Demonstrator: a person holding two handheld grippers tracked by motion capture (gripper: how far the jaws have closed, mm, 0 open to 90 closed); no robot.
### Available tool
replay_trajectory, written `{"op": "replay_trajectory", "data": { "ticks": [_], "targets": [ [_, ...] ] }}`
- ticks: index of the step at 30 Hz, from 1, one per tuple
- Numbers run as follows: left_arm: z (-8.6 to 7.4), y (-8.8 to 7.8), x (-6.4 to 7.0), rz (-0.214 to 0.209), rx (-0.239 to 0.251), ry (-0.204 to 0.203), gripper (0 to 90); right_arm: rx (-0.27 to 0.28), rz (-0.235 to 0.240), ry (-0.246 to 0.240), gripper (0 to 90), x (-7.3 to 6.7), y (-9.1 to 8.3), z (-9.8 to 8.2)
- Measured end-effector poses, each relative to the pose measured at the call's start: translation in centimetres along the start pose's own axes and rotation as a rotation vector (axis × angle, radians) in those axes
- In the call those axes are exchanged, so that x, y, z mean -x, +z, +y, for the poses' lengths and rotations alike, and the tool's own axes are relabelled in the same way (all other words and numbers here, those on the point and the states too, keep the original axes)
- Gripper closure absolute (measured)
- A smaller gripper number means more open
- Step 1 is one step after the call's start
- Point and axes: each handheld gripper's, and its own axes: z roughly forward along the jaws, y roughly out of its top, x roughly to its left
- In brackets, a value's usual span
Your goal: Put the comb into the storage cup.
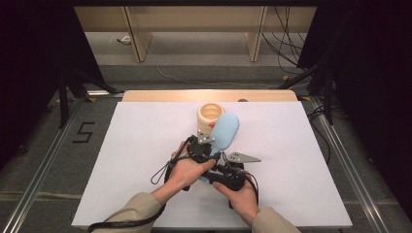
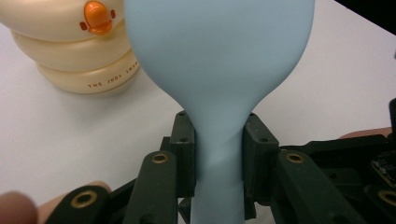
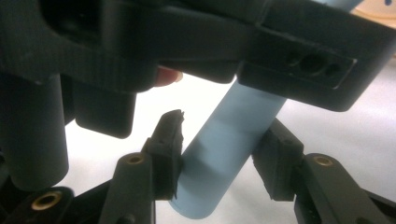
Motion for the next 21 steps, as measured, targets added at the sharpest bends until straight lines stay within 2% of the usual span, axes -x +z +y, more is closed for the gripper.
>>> {"op": "replay_trajectory", "data": {
  "ticks": [5,15,16,17,21],
  "targets": [
    [0.0,-0.1,-0.1,-0.002,-0.002,-0.001,69.5,0.006,0.015,0.03,58.5,0.3,0.0,0.0],
    [0.0,-0.4,-0.3,-0.007,-0.003,0.005,69.2,0.021,0.077,0.15,64.4,1.0,0.0,0.0],
    [0.0,-0.4,-0.3,-0.007,-0.003,0.005,69.2,0.021,0.077,0.15,64.4,1.0,0.0,0.0],
    [0.0,-0.4,-0.3,-0.008,-0.003,0.006,69.1,0.021,0.089,0.175,65.2,1.1,0.1,0.0],
    [0.0,-0.4,-0.3,-0.014,-0.003,0.014,68.6,0.025,0.115,0.222,65.8,1.3,0.1,-0.1]
  ]
}}
